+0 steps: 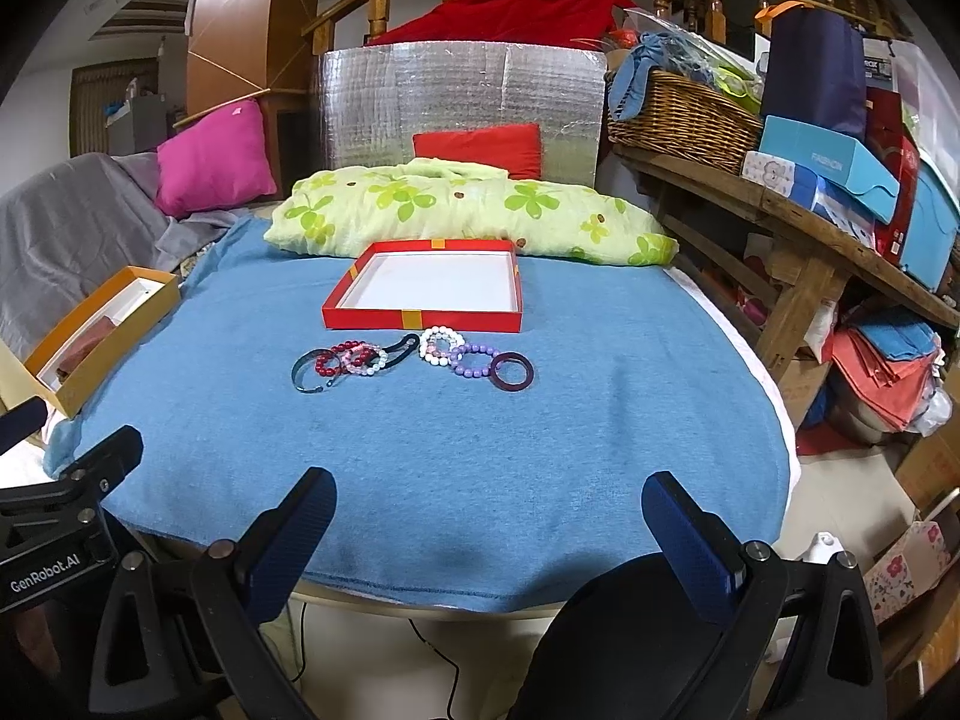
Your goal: Organize jewelry
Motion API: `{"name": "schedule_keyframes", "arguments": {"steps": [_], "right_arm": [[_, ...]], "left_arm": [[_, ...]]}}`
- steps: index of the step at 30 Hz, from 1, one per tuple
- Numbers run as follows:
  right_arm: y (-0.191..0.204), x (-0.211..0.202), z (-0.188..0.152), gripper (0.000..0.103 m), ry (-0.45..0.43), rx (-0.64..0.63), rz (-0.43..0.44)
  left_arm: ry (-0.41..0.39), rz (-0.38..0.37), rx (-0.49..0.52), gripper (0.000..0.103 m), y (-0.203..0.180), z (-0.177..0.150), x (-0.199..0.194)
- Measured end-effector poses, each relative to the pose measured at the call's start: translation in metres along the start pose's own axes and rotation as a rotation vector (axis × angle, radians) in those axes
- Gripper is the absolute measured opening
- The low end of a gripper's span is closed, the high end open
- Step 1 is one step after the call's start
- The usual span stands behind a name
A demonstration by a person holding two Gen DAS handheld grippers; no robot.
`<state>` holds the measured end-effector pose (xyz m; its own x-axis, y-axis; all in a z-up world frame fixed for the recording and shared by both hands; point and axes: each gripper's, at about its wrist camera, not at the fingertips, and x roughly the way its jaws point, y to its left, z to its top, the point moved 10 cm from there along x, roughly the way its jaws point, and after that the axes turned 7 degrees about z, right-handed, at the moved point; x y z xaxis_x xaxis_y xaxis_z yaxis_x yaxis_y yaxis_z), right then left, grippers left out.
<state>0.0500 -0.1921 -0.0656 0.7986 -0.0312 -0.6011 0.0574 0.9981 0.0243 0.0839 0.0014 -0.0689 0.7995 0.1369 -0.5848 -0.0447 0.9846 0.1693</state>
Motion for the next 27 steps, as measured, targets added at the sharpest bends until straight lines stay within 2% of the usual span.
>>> {"name": "schedule_keyframes", "arguments": {"steps": [27], "right_arm": [[-0.003,0.0037,-0.0015,0.103,0.012,-0.002,-0.012]], "left_arm": [[0.005,-0.005,0.002,0.103,-0.0014,-0.0045,0.0034]]}}
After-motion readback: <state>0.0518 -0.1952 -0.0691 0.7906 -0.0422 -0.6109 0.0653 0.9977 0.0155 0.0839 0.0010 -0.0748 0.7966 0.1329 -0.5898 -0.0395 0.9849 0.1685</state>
